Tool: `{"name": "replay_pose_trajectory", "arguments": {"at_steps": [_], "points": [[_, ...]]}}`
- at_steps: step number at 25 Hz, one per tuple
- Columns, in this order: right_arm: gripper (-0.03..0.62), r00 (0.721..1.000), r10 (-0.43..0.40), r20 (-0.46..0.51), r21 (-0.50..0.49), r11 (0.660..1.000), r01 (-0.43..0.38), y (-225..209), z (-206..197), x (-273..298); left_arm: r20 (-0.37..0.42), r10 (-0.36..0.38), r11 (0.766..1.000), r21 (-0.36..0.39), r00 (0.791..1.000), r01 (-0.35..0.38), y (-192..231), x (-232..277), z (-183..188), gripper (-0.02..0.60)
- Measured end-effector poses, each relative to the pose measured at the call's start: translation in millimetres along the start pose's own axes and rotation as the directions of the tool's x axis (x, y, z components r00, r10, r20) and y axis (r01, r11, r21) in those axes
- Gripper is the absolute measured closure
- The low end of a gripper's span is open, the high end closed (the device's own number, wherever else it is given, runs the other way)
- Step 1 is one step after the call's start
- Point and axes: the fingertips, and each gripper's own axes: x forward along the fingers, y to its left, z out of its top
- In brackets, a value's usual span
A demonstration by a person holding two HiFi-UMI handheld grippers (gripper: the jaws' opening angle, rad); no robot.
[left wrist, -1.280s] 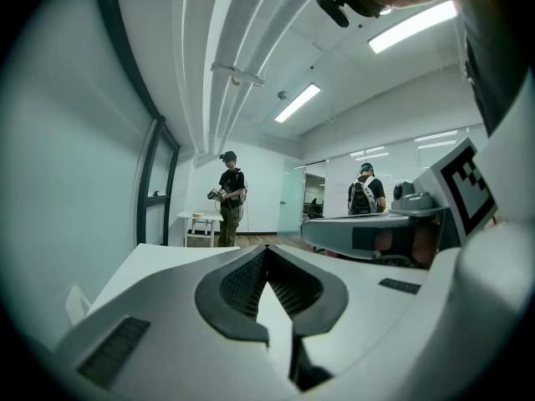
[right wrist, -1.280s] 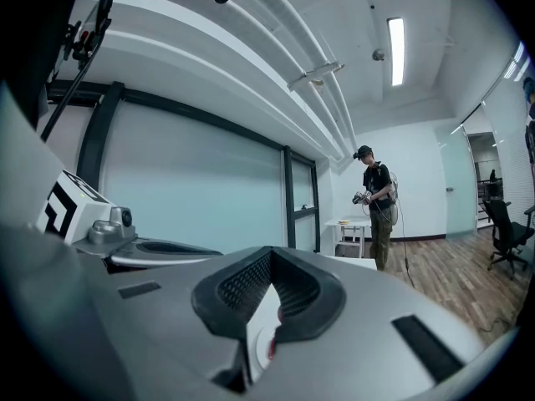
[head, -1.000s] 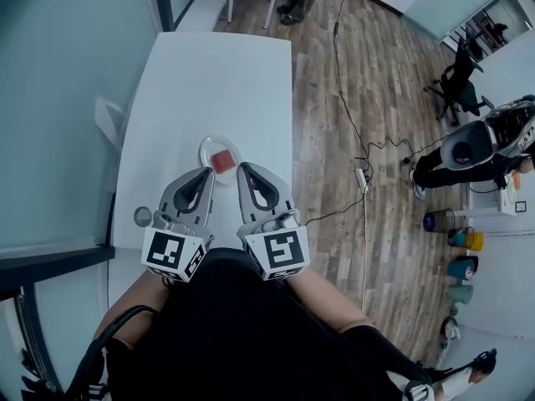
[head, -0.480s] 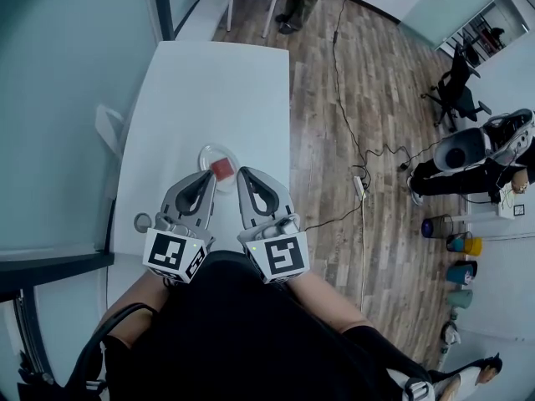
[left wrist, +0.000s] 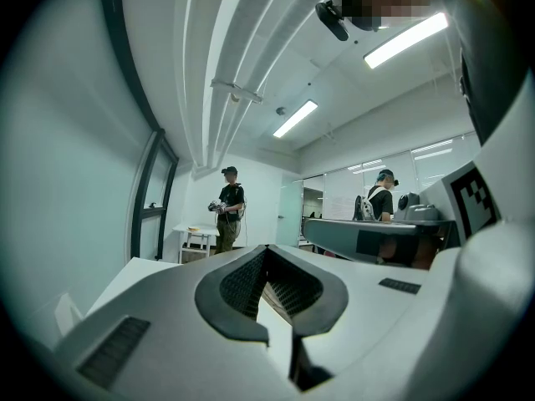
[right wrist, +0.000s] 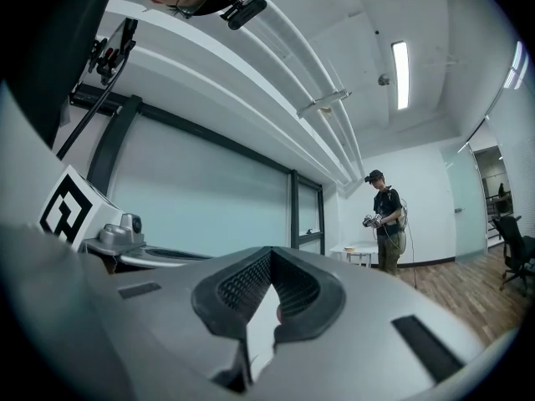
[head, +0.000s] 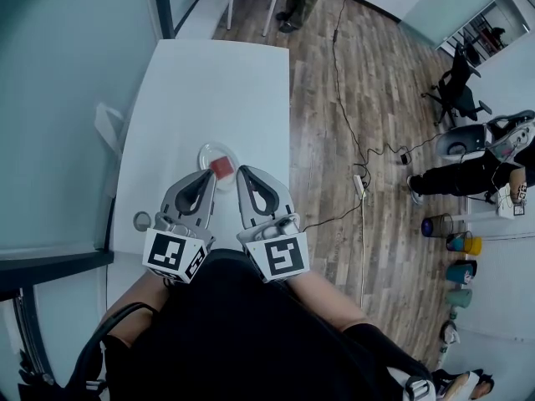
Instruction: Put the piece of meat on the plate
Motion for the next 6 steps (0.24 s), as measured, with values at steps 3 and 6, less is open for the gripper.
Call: {"name": "replay_pose_trajectory", "arguments": {"at_steps": [3, 6], "points": [[0.591, 1.000, 0.006, -0.004, -0.006, 1.000, -0.006, 1.8, -0.8, 2.2, 0.004, -0.004, 1.000, -0.003, 1.000, 0.004, 0.1, 0.8, 0.5, 0.578], [0.591, 1.000, 0.011, -0.008, -0.009, 1.000, -0.011, 3.9, -1.9, 5.3, 0.007, -0.010, 1.000, -0.003, 1.000, 0.010, 1.6, 1.6, 1.1, 0.578]]}}
